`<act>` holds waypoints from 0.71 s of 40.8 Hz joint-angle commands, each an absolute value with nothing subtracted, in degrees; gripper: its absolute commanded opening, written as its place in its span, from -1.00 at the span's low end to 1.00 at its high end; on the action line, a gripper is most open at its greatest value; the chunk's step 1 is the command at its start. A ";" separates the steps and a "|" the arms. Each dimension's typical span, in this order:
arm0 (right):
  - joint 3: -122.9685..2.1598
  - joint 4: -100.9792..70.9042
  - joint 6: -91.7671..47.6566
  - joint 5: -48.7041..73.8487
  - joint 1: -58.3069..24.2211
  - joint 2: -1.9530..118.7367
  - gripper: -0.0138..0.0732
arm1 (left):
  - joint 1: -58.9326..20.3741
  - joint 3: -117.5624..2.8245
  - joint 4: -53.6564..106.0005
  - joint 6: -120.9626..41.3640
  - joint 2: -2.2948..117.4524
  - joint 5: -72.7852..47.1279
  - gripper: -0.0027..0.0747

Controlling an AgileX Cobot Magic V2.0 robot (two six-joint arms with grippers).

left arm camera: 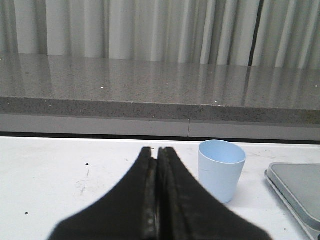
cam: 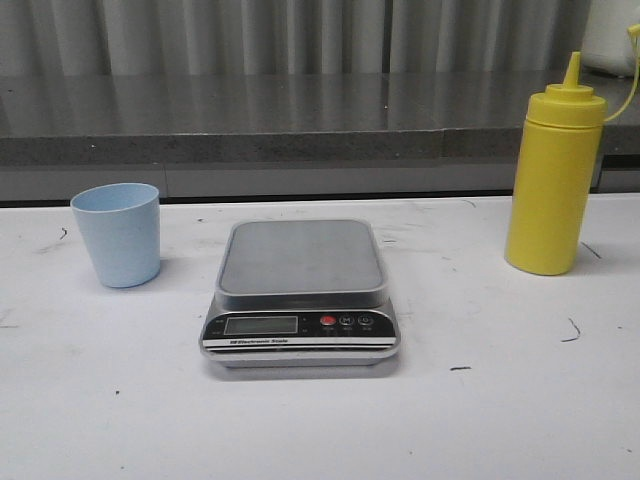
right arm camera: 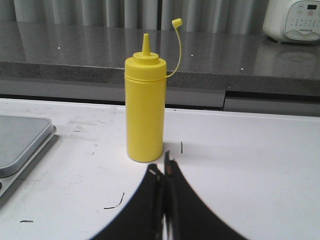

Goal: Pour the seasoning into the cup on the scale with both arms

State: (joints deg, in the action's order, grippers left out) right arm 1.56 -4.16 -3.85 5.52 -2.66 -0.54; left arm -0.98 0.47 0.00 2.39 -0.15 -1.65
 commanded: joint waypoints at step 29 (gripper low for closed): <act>-27.30 -5.85 -4.18 20.33 -2.53 12.30 -0.84 | -1.04 -33.51 1.04 2.47 11.35 -18.35 -0.98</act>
